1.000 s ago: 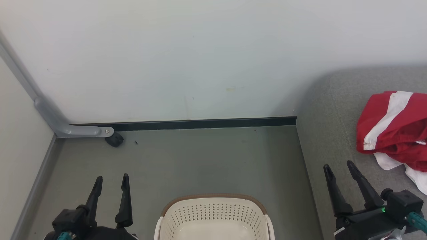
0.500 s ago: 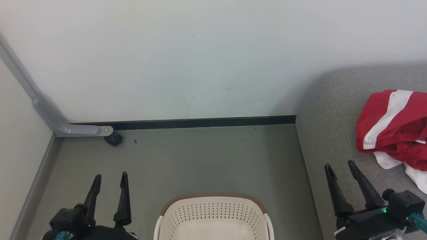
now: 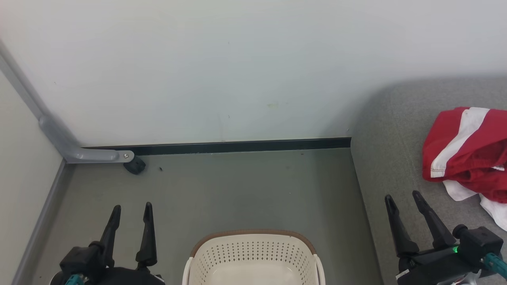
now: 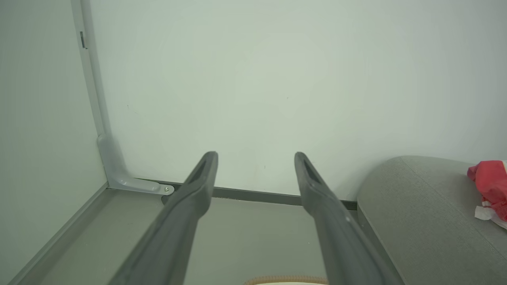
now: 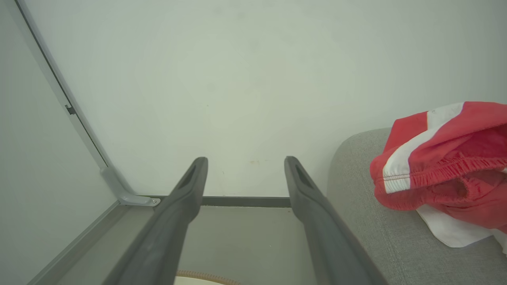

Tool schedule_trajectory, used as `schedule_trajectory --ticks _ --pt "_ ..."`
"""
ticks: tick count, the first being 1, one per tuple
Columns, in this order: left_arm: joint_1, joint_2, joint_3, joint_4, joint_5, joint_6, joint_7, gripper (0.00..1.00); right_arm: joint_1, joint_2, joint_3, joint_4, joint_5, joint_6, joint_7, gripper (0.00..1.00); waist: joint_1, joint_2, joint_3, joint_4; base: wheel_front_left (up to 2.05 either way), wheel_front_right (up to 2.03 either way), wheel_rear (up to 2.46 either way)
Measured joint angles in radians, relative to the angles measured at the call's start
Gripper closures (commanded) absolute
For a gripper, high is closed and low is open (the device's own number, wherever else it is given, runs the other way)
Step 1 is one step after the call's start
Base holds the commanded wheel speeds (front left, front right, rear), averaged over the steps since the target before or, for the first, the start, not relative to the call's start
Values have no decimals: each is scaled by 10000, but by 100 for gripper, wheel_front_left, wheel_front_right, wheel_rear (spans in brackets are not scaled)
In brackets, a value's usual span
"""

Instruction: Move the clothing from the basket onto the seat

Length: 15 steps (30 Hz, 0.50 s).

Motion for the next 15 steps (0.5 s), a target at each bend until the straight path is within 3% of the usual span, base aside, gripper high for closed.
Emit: schedule_trajectory --ticks 7,8,15 --pt "2 -102 90 2 61 -86 0 0 21 79 -115 19 -100 86 0 0 0 0 -19 -8 0 0 0" --pt "4 -104 100 4 75 -174 0 100 29 109 -151 23 -102 115 0 100 0 -1 -19 -11 0 0 0" --pt "436 -230 -4 602 6 -167 25 100 522 468 2 652 -54 113 59 100 0 0 -23 -12 0 0 0"
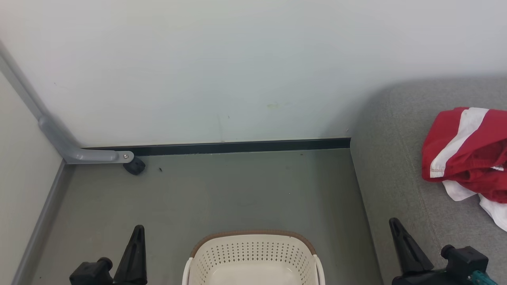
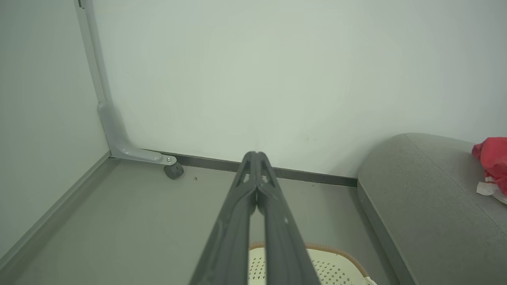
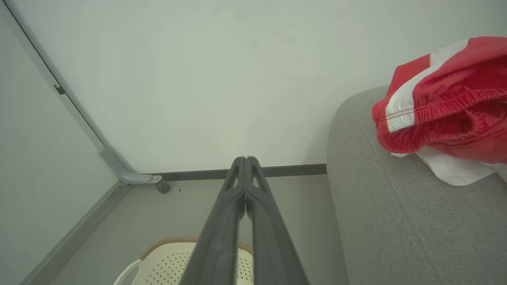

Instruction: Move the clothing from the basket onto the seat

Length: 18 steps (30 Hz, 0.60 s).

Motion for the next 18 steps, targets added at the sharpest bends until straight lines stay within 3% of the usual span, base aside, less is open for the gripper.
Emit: schedule_trajectory --ticks 18 --pt "3 -205 525 52 -1979 -278 708 100 37 293 -784 25 2079 6 694 100 0 0 -169 23 0 0 0"
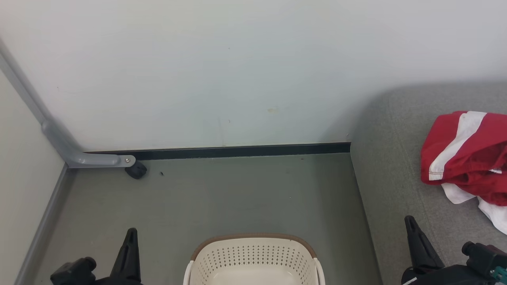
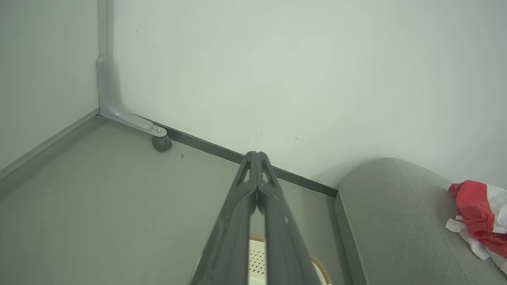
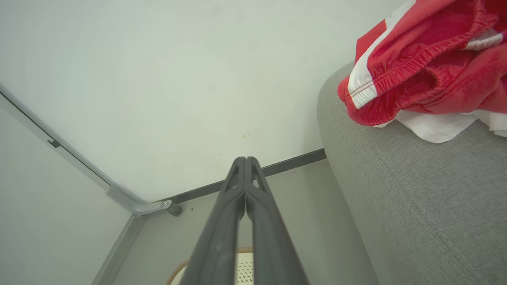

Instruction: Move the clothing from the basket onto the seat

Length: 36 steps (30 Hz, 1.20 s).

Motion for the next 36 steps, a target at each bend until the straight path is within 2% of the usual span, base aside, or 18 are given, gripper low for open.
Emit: schedule_trajectory --ticks 36 --pt "-2 -341 1091 92 -3900 -660 1312 100 22 671 -1490 33 4201 171 1304 100 1 0 -306 46 0 0 0"
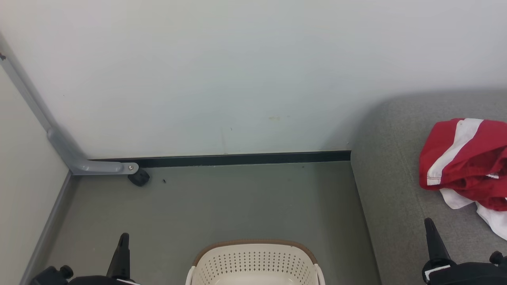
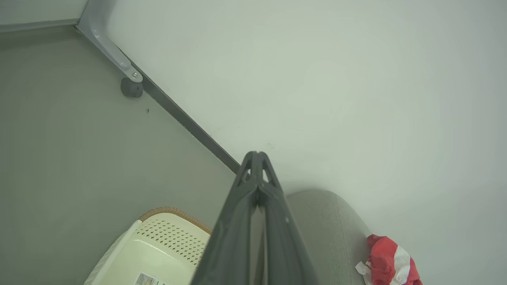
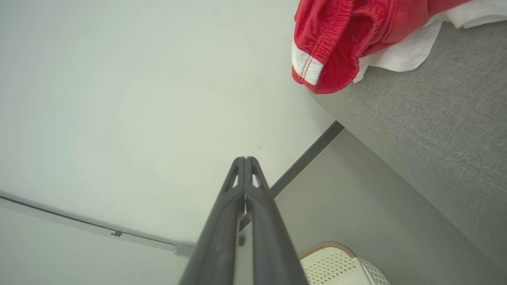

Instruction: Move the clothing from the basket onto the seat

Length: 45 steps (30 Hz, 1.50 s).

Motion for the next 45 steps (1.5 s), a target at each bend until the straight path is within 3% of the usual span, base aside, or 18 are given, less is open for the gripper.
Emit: schedule_trajectory --ticks 45 --pt "-4 -479 1304 144 -5020 -823 1584 100 52 849 -1843 19 5233 176 1569 100 -2 -1 -378 54 0 0 0"
